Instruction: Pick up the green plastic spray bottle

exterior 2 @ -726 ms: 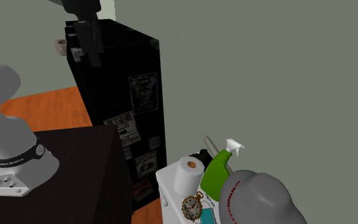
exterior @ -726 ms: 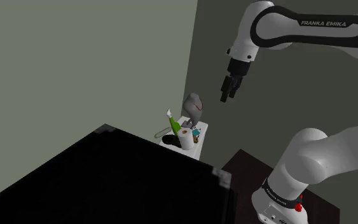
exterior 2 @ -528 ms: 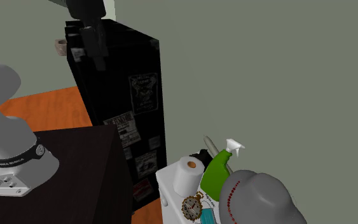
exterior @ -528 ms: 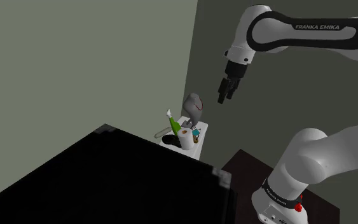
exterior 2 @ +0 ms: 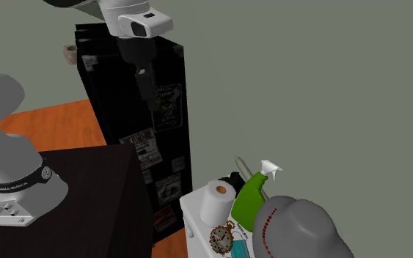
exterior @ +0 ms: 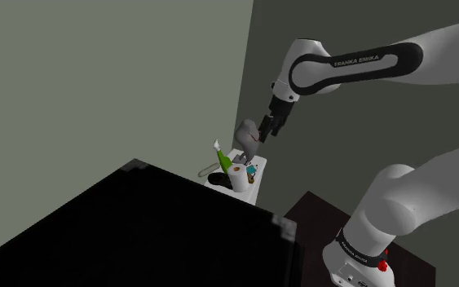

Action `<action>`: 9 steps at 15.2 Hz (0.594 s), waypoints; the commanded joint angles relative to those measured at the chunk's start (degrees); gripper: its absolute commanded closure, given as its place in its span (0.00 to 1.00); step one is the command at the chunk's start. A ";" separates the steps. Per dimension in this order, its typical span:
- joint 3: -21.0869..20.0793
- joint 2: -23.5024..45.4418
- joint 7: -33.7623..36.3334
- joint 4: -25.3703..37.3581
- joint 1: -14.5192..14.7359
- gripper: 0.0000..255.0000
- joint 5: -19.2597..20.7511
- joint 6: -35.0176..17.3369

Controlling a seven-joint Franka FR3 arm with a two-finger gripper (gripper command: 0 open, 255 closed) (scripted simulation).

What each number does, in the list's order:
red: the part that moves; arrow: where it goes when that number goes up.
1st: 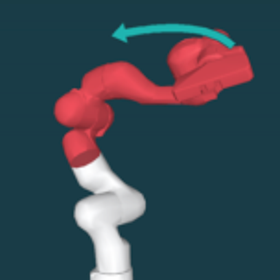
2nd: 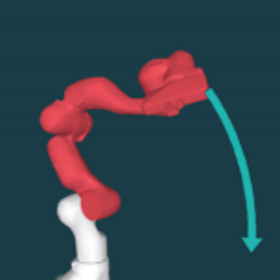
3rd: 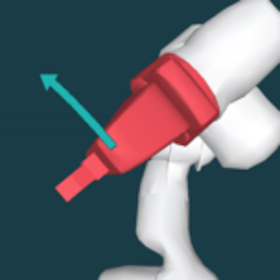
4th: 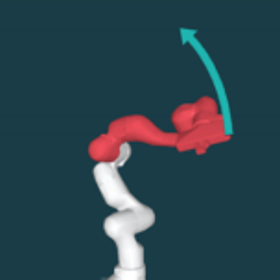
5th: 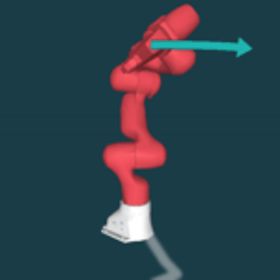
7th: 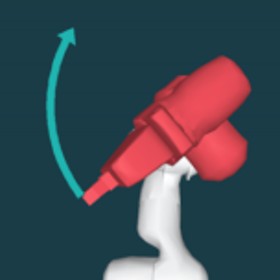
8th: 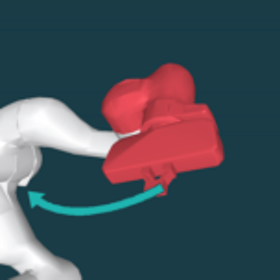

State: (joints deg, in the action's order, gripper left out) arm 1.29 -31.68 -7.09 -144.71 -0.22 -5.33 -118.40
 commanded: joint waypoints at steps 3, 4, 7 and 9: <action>0.06 7.24 -0.21 -0.47 -0.24 0.00 -0.20 -10.57; 0.11 9.23 -0.30 -0.30 -0.29 0.00 -0.28 -13.05; 0.34 15.48 -0.60 0.82 -0.39 0.00 -0.61 -20.15; 0.51 19.82 -0.87 2.06 -0.43 0.00 -0.94 -24.57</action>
State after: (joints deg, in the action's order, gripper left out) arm 1.69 -14.42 -7.76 -143.22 -0.63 -6.07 -140.14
